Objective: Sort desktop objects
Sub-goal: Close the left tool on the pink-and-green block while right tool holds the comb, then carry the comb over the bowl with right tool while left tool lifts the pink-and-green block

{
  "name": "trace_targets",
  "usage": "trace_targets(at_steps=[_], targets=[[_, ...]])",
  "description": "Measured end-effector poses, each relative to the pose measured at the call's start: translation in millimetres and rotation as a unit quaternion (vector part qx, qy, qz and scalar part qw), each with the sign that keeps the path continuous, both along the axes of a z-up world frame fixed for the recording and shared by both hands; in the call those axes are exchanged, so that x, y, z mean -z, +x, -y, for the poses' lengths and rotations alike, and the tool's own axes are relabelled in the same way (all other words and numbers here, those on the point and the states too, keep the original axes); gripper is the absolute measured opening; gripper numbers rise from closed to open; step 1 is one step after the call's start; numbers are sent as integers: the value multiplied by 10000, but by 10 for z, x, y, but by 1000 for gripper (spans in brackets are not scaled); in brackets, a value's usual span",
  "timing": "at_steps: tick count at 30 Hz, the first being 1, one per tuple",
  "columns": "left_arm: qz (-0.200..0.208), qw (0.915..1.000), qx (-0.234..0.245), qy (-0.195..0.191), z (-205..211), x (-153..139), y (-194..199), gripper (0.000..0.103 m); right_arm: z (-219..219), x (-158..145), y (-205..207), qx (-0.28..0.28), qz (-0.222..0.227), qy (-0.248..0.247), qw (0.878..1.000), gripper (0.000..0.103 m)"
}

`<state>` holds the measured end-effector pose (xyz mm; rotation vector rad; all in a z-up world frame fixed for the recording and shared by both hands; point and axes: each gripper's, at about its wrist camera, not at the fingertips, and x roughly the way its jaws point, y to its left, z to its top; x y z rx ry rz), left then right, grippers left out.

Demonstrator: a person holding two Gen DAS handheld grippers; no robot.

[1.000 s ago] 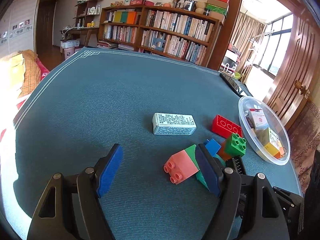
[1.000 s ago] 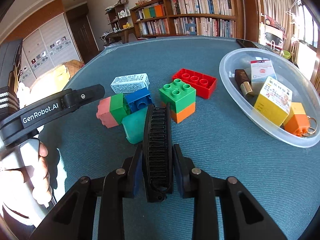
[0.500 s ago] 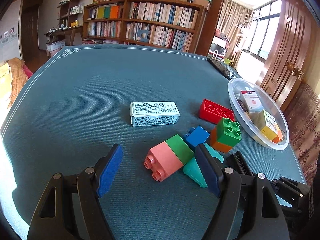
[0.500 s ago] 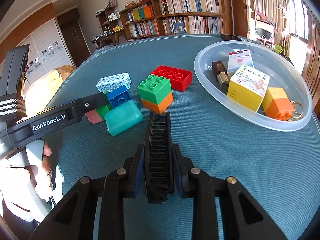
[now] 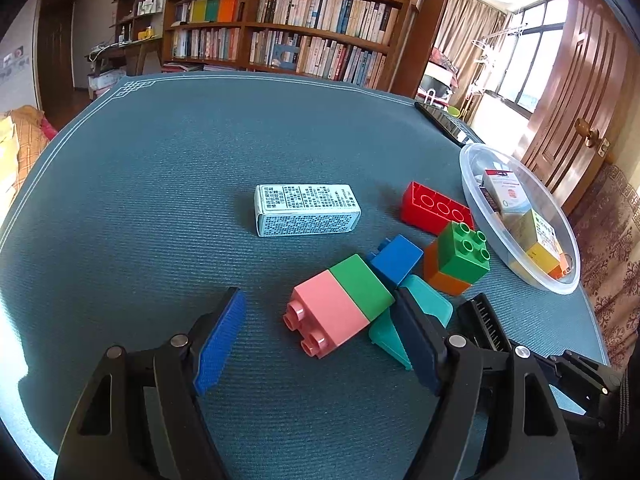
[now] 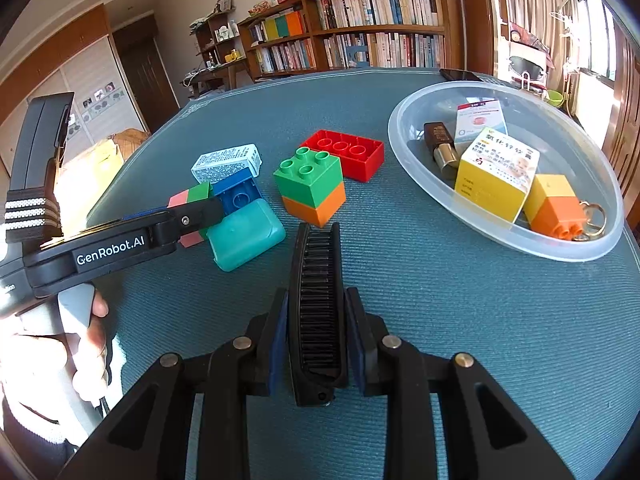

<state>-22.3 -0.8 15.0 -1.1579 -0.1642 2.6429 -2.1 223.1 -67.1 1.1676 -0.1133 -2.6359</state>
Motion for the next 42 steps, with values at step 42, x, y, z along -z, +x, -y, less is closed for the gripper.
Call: trace_targets(at_steps=[42], targets=[[-608, 9972, -267, -353, -19, -177, 171, 53, -50, -238, 140, 53, -381, -182, 9991, 30]])
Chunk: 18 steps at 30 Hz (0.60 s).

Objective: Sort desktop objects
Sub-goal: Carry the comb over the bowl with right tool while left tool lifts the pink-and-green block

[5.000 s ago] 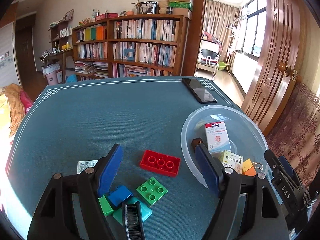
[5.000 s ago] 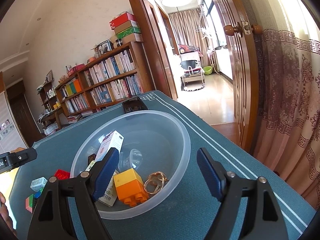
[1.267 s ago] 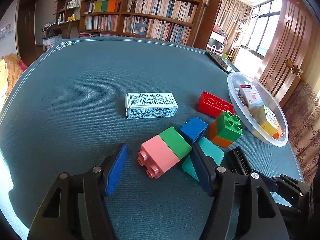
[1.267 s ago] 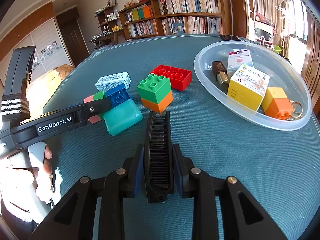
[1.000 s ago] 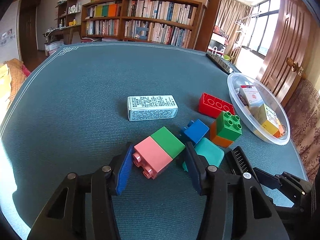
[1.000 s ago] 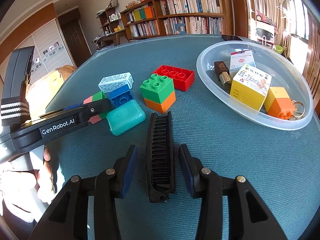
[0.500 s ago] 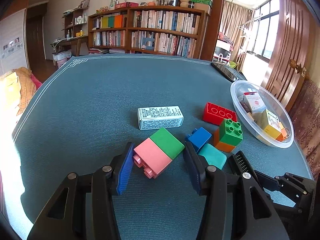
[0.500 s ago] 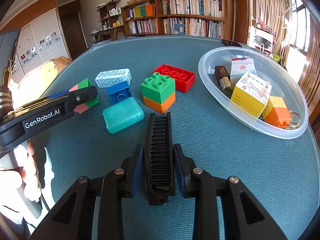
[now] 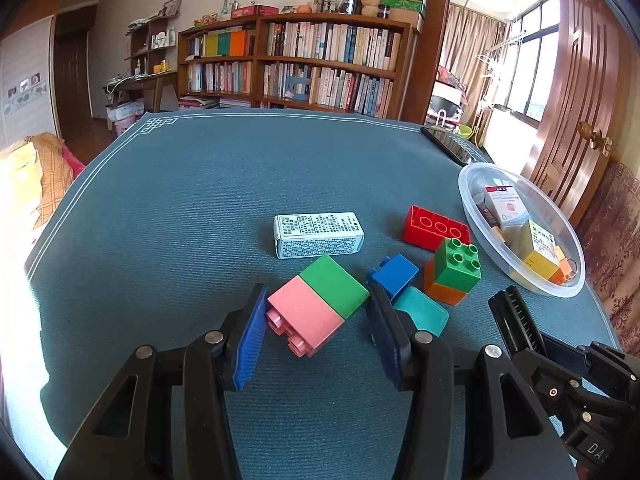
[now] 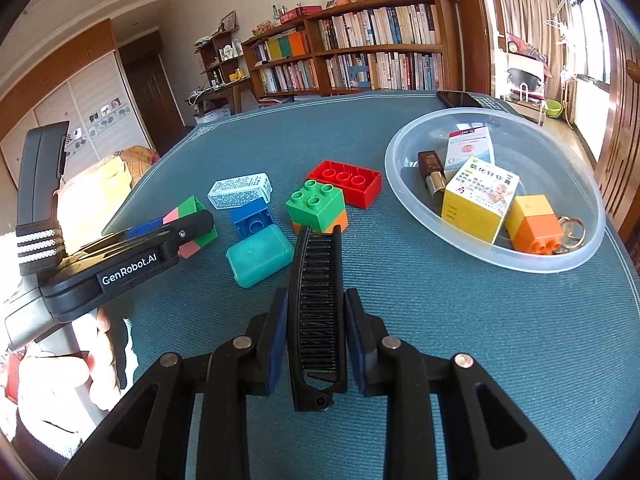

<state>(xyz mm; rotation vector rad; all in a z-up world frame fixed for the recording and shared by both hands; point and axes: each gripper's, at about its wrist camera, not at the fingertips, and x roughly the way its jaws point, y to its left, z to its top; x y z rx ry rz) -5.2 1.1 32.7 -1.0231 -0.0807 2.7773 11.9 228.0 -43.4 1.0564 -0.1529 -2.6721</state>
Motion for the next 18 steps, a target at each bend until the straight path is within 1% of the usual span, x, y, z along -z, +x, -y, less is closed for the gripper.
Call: trace_targets(at_steps=[5, 8, 11, 18], targets=[[-37, 10000, 11, 23, -17, -25, 22, 53, -93, -128, 14, 163, -176, -66, 9997, 30], [-12, 9999, 35, 103, -10, -40, 17, 53, -179, -193, -5, 322, -245, -98, 9991, 30], [-8, 9999, 61, 145, -22, -54, 19, 53, -309, -254, -6, 517, -323, -127, 9981, 30], [-98, 9997, 175, 106, -97, -129, 70, 53, -630, -365, -24, 950, -475, -150, 9942, 30]])
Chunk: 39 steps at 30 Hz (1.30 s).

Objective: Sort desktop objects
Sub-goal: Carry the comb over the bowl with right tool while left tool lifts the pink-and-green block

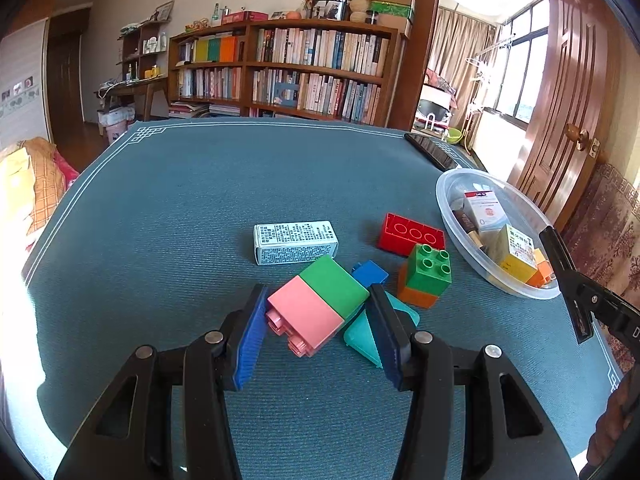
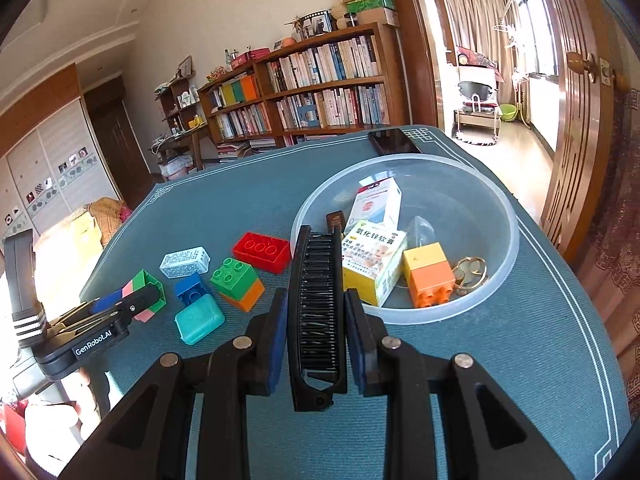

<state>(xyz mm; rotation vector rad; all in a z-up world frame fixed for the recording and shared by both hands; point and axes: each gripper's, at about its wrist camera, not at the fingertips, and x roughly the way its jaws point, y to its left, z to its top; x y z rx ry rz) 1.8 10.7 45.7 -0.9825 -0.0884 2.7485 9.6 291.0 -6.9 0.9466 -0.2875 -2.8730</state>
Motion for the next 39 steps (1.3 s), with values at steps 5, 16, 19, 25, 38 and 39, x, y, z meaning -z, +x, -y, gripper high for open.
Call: trace_targets(at_steps=[5, 16, 19, 25, 38, 39], targets=[[-12, 9999, 145, 86, -41, -67, 35, 53, -205, -50, -29, 270, -93, 32, 9996, 30], [-93, 9997, 231, -43, -173, -141, 90, 53, -720, -13, -329, 941, -63, 50, 9955, 30], [-98, 9996, 253, -72, -221, -155, 81, 53, -815, 23, -408, 1026, -19, 49, 9947, 30], [-117, 9992, 361, -150, -368, -189, 68, 53, -912, 131, -562, 1067, 79, 5, 9943, 30], [-111, 9976, 653, -175, -710, -235, -39, 53, -862, 209, -488, 1097, -220, 192, 9935, 31], [-124, 9974, 685, -182, -740, -245, -48, 53, -837, 210, -475, 1106, -260, 262, 9932, 31]])
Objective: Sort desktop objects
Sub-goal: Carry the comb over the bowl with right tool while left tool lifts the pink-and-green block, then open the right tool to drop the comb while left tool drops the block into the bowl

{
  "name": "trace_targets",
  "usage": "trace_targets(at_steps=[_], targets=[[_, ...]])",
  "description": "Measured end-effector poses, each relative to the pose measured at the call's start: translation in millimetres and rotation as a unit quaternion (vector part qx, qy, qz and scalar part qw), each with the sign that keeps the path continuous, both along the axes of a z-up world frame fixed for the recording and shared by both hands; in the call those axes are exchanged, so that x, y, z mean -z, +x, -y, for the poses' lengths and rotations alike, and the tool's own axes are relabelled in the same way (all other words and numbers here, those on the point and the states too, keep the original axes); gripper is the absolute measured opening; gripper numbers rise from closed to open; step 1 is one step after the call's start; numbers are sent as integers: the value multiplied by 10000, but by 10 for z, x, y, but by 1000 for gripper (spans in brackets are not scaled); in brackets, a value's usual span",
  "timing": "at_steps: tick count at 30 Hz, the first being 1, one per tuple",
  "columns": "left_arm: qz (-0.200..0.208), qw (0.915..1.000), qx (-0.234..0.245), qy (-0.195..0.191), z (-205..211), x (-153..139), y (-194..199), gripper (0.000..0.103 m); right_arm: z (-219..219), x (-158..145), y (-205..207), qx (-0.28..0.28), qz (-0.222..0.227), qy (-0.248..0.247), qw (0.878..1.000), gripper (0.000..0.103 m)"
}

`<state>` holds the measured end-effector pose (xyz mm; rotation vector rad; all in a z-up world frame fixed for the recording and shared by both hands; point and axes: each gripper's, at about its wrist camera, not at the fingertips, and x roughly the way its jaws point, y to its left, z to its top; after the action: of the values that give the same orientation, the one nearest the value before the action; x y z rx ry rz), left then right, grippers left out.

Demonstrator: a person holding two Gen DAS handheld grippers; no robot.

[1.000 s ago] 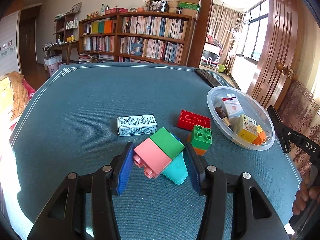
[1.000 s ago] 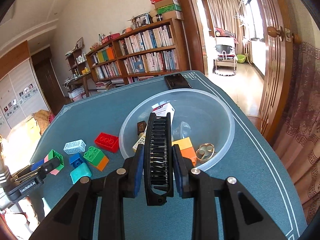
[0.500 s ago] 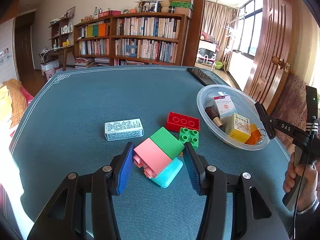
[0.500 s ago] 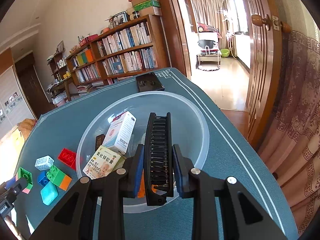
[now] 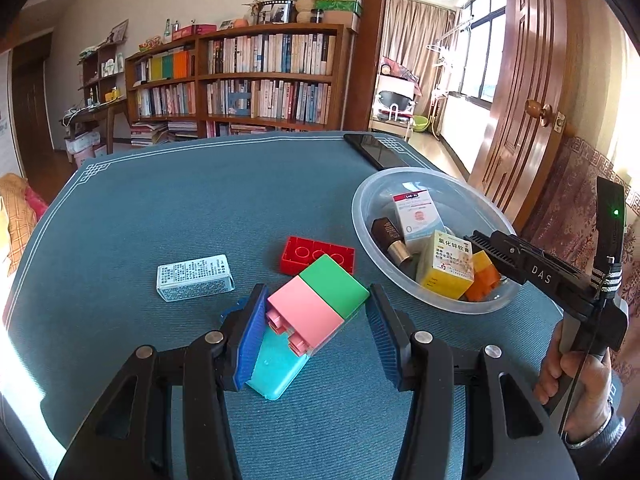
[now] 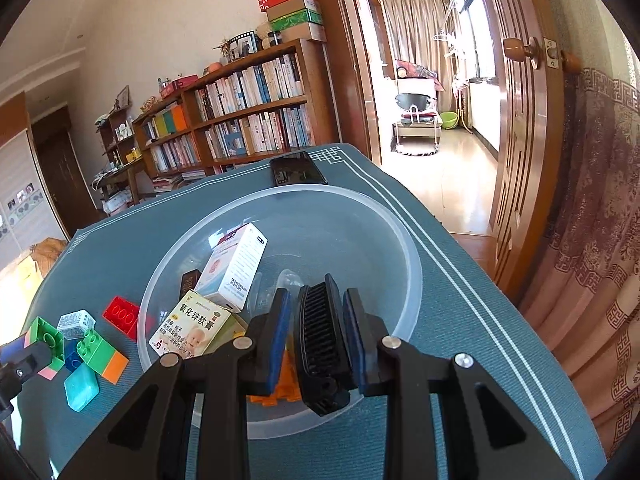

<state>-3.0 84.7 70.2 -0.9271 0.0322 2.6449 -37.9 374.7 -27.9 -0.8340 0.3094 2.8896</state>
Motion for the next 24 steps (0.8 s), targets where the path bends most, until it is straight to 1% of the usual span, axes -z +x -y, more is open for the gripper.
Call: trace_targets(at_steps=[9, 15, 19, 21, 23, 24], targets=[[-138, 9994, 300, -40, -355, -119, -131, 53, 106, -63, 125, 170, -365, 368, 9985, 31], [-169, 9986, 504, -65, -663, -142, -238, 53, 10, -75, 185, 467, -470, 249, 9975, 31], [-260, 9973, 682, -88, -881, -171, -271, 53, -42, -86, 225, 688, -518, 199, 9961, 31], [-270, 9966, 770, -81, -980, -180, -298, 53, -73, -90, 247, 799, -553, 174, 9951, 41], [-252, 9961, 849, -42, -1068, -182, -331, 53, -89, -105, 270, 921, -617, 174, 9937, 65], [-232, 9959, 873, -26, -1108, -180, -352, 53, -92, -114, 280, 962, -653, 191, 9930, 67]])
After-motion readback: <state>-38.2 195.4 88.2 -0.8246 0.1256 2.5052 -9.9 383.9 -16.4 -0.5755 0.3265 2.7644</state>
